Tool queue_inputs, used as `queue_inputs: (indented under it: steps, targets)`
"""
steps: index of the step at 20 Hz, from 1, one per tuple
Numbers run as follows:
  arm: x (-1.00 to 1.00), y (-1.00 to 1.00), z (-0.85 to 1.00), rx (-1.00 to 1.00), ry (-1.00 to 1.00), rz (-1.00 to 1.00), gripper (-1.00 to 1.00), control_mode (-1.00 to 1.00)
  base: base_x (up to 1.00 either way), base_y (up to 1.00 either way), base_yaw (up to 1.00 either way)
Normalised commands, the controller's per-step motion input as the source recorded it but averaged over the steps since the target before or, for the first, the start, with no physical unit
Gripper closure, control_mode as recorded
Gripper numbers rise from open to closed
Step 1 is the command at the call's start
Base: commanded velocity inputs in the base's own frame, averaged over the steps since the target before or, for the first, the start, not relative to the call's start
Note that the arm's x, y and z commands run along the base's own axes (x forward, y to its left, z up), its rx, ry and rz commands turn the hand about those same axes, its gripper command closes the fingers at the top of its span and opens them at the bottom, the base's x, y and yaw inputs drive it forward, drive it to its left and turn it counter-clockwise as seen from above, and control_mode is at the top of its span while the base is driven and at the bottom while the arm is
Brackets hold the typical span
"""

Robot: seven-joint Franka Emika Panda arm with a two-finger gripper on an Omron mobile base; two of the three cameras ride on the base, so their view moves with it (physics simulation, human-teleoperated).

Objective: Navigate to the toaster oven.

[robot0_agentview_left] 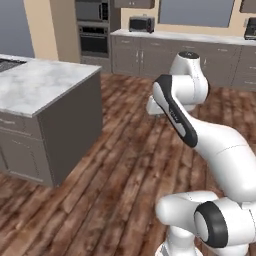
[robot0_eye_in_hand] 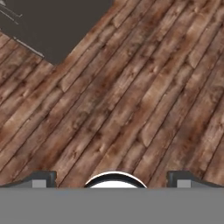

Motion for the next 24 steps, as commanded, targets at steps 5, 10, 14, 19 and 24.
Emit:
queue_inputs:
  steps: [5, 10, 14, 19, 24]
  targets:
    - [0.0, 0.0, 0.0, 0.0, 0.0, 0.0, -1.0, 1.0, 1.0, 0.0, -0.26]
    - [0.0, 0.0, 0.0, 0.0, 0.0, 0.0, -1.0, 1.0, 1.0, 0.0, -0.06]
    - [0.0, 0.0, 0.0, 0.0, 0.0, 0.0, -1.0, 1.0, 1.0, 0.0, 0.0]
    - [0.0, 0.0, 0.0, 0.0, 0.0, 0.0, -1.0, 1.0, 1.0, 0.0, 0.0]
    - [0.0, 0.0, 0.0, 0.0, 0.0, 0.0, -1.0, 1.0, 1.0, -0.02, 0.0]
